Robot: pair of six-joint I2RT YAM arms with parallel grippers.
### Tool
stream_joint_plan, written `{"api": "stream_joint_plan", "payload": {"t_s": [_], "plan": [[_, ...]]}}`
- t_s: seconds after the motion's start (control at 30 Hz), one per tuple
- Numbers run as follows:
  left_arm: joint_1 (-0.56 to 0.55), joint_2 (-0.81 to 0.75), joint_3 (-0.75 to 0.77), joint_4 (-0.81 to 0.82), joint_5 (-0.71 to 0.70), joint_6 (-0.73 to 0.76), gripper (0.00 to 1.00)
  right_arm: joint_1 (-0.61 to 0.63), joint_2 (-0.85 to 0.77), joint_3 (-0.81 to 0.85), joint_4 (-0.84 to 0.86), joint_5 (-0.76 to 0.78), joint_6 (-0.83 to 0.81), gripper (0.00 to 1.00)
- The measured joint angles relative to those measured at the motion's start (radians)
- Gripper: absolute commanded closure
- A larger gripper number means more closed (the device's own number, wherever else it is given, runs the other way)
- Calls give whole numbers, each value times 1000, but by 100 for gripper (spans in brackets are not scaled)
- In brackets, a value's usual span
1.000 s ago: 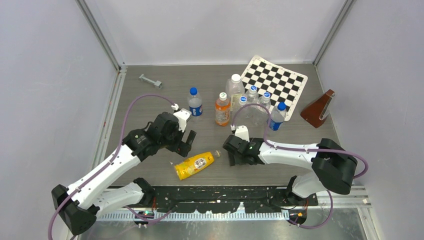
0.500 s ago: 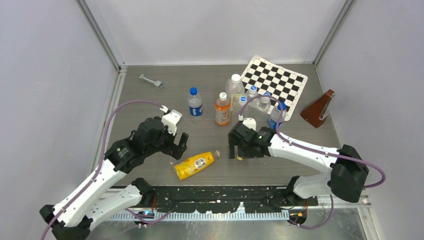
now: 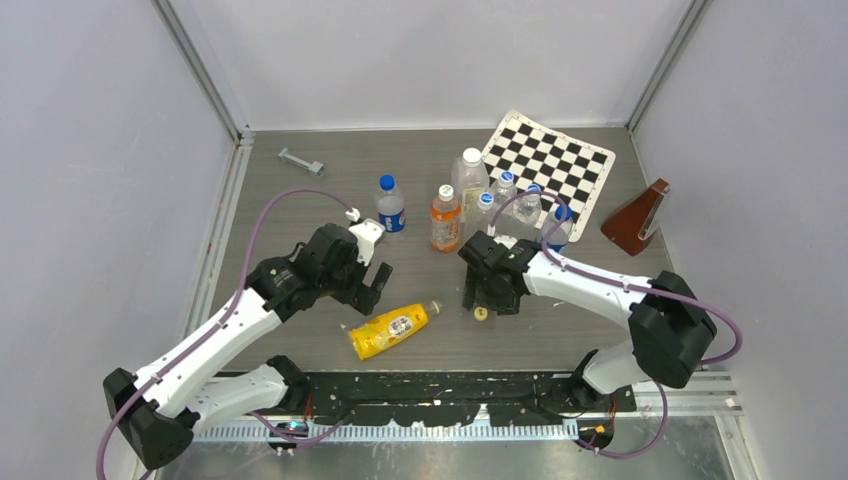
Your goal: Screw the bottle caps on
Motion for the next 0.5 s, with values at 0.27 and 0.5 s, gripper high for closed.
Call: {"api": "stream_joint_plan", "payload": {"t_s": [0.27,0.5], "plan": [[0,1,0,4,0,-2,0,-18,86,-1,31,-3,23,41],[0,15,0,12,2,-5,0,-23,108,-2,79,-5,38,46]]}}
